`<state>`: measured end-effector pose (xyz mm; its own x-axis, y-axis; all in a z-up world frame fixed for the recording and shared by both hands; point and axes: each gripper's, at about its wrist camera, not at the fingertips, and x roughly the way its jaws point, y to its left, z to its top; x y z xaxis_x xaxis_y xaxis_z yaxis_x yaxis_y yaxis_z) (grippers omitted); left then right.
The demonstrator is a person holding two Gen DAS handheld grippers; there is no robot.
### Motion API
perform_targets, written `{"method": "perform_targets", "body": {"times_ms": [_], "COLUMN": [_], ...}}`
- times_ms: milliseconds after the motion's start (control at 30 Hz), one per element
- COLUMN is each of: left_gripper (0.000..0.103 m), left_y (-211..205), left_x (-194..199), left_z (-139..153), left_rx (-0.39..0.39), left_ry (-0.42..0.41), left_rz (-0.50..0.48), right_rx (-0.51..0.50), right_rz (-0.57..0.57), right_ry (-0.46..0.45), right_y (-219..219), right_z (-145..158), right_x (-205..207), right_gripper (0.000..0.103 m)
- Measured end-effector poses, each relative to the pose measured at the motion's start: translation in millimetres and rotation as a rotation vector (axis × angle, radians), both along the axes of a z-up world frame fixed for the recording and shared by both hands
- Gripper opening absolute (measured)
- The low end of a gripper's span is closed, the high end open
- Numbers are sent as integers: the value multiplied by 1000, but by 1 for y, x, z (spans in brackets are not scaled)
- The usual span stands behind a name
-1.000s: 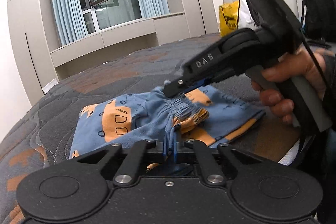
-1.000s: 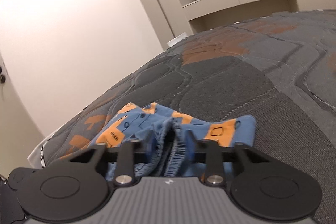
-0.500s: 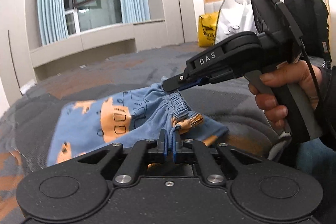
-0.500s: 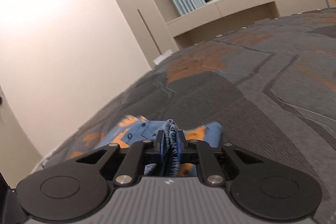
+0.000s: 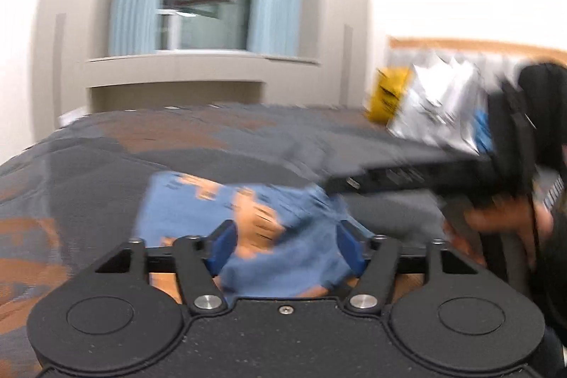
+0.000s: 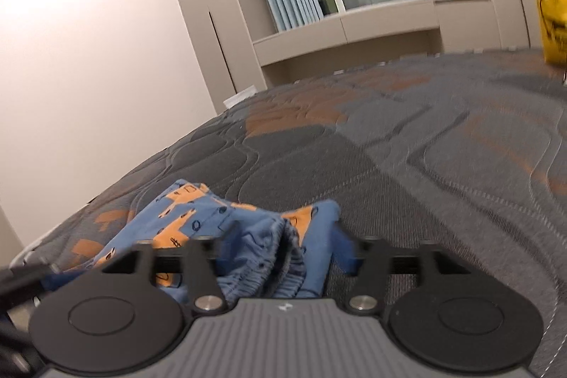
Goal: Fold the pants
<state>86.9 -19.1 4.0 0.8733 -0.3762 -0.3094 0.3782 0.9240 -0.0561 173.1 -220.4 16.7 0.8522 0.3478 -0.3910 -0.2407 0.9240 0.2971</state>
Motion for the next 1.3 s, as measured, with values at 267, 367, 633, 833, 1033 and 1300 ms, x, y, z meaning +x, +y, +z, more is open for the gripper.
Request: {"method": "perform_targets", "body": {"times_ms": [267, 367, 633, 833, 1033, 1300], "left_gripper": [86, 87, 92, 103, 102, 102], "left_y": [31, 37, 63, 72, 61, 57], "left_x": [43, 44, 30, 23, 63, 102], "left_z": [-8, -18, -38, -23, 2, -15], "left_rx": [4, 7, 10, -5, 21, 93], "left_ry": [115, 153, 186, 117, 55, 153], "left_rz": [301, 305, 292, 298, 347, 377], "right_rx": [-115, -267, -386, -385, -466, -696], "right_rz": [25, -28, -68, -57, 12, 35], "right_ry": [-27, -24, -50, -128, -217, -184], "right_y": [44, 58, 42, 44, 74, 117], "right_z": [3, -4, -21, -11, 12, -16], "right_x": [0, -4, -34, -37, 2, 48], "right_gripper": [103, 103, 103, 103, 103, 103]}}
